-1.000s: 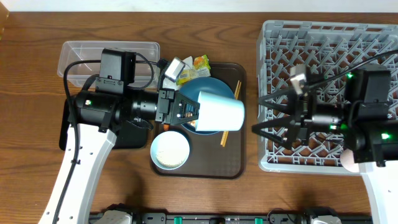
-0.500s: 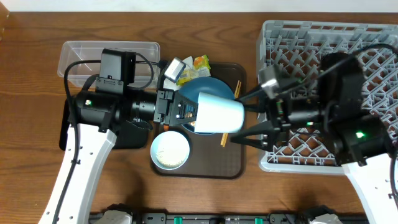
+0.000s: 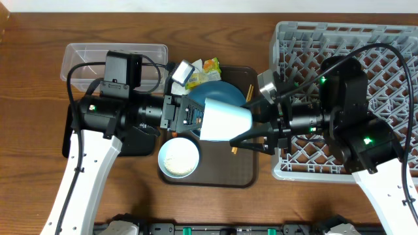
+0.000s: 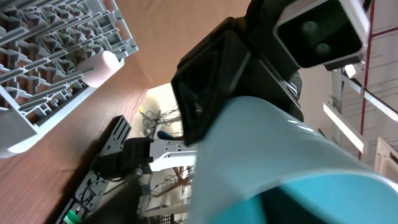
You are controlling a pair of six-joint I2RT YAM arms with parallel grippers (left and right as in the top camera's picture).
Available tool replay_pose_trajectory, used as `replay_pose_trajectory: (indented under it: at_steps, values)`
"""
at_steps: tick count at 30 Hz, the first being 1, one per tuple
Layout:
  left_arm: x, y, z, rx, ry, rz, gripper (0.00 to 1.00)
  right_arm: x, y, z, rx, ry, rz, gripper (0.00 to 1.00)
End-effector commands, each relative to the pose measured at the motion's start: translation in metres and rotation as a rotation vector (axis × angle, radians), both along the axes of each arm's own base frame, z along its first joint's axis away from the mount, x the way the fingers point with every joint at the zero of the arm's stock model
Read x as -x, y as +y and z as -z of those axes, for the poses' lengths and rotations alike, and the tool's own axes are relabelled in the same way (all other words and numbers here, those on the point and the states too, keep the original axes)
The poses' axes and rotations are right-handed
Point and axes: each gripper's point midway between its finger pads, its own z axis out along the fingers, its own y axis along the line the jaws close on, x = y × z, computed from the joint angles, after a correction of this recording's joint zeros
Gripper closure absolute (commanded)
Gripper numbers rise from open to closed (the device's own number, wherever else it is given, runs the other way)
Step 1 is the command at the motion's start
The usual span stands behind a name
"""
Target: Sort waste into correct bins and load items into the dishwasher rack
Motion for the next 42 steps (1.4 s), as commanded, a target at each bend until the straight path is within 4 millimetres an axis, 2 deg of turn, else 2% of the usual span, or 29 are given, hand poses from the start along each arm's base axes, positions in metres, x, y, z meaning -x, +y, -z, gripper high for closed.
replay_pose_trajectory:
  at_steps: [1,3,7,9,12,16,18,22,28,31,38,42]
  values:
    - [-0.006,0.000,0.004,-0.040,-0.028,-0.033,0.27,-0.020,-0.012,0.010,0.074,-0.006,0.150,0.50]
    - [-0.010,0.000,0.009,-0.070,-0.034,-0.055,0.21,-0.033,-0.028,0.018,0.124,0.025,0.261,0.51]
    - [-0.015,0.001,0.014,-0.100,-0.039,-0.082,0.14,-0.056,-0.079,0.037,0.230,0.132,0.536,0.50]
    - [-0.016,0.001,0.015,-0.104,-0.041,-0.085,0.13,-0.065,-0.112,0.050,0.289,0.204,0.699,0.50]
    - [-0.016,0.001,0.015,-0.106,-0.041,-0.087,0.13,-0.072,-0.174,0.073,0.395,0.316,0.973,0.48]
    - [-0.016,0.001,0.015,-0.106,-0.041,-0.087,0.12,-0.064,-0.259,0.102,0.537,0.485,1.333,0.48]
    - [-0.016,0.001,0.016,-0.110,-0.041,-0.089,0.13,-0.054,-0.294,0.111,0.585,0.555,1.478,0.48]
    - [-0.018,0.002,0.018,-0.124,-0.044,-0.099,0.12,-0.033,-0.350,0.125,0.629,0.704,1.738,0.50]
    - [-0.017,0.002,0.019,-0.126,-0.037,-0.099,0.13,-0.001,-0.413,0.143,0.687,0.896,2.027,0.50]
    - [-0.017,0.002,0.019,-0.126,-0.036,-0.099,0.13,0.004,-0.434,0.152,0.677,0.966,2.097,0.49]
    - [-0.017,0.002,0.020,-0.128,-0.028,-0.098,0.13,0.012,-0.470,0.184,0.687,1.150,2.168,0.48]
    - [-0.016,0.002,0.021,-0.131,-0.017,-0.097,0.13,0.011,-0.476,0.209,0.660,1.278,2.115,0.49]
